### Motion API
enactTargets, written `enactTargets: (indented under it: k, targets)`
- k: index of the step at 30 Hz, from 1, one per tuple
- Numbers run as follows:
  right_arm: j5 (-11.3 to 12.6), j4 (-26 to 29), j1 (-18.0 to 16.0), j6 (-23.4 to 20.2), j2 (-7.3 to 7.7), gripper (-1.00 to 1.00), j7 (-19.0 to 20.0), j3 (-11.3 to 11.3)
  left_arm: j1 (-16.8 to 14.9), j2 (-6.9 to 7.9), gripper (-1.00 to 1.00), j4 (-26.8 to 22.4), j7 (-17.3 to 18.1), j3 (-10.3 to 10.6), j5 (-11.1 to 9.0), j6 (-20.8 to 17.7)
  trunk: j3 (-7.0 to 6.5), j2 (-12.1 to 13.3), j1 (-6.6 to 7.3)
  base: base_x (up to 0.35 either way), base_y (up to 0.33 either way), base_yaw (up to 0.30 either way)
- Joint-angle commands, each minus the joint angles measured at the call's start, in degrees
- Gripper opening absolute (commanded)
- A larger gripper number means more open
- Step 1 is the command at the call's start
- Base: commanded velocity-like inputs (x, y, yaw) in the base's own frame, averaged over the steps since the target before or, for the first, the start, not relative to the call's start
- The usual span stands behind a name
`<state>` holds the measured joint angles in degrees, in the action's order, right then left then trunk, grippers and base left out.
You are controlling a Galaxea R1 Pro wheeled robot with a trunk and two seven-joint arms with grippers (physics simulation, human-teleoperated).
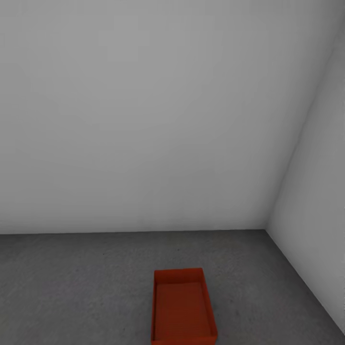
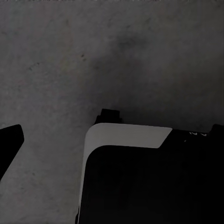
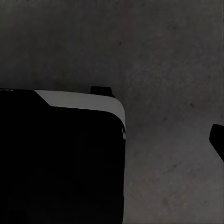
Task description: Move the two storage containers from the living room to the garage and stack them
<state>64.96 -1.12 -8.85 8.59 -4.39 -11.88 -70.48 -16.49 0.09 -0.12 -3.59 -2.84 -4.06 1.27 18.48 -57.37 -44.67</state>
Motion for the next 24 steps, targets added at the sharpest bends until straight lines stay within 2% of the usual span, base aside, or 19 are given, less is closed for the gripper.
enactTargets:
  k: [1,12,24]
  targets:
    - [0.46,-0.12,-0.03,0.18,-0.03,1.0,-0.02,-0.47,-0.04,0.0,1.0,0.04,-0.01,-0.24,-0.42,0.13,0.06,-0.04,0.0,0.0,0.0,-0.003]
    - [-0.17,-0.12,-0.03,0.2,-0.1,1.0,-0.01,-0.6,-0.04,-0.09,1.0,0.04,-0.01,-0.24,-0.38,0.13,0.05,-0.04,0.0,0.0,0.0,0.0]
    - [-0.19,-0.12,-0.03,0.2,-0.15,1.0,0.02,-0.63,-0.04,-0.14,1.0,0.04,-0.06,-0.24,-0.41,0.13,0.05,-0.04,0.0,0.0,0.0,-0.27]
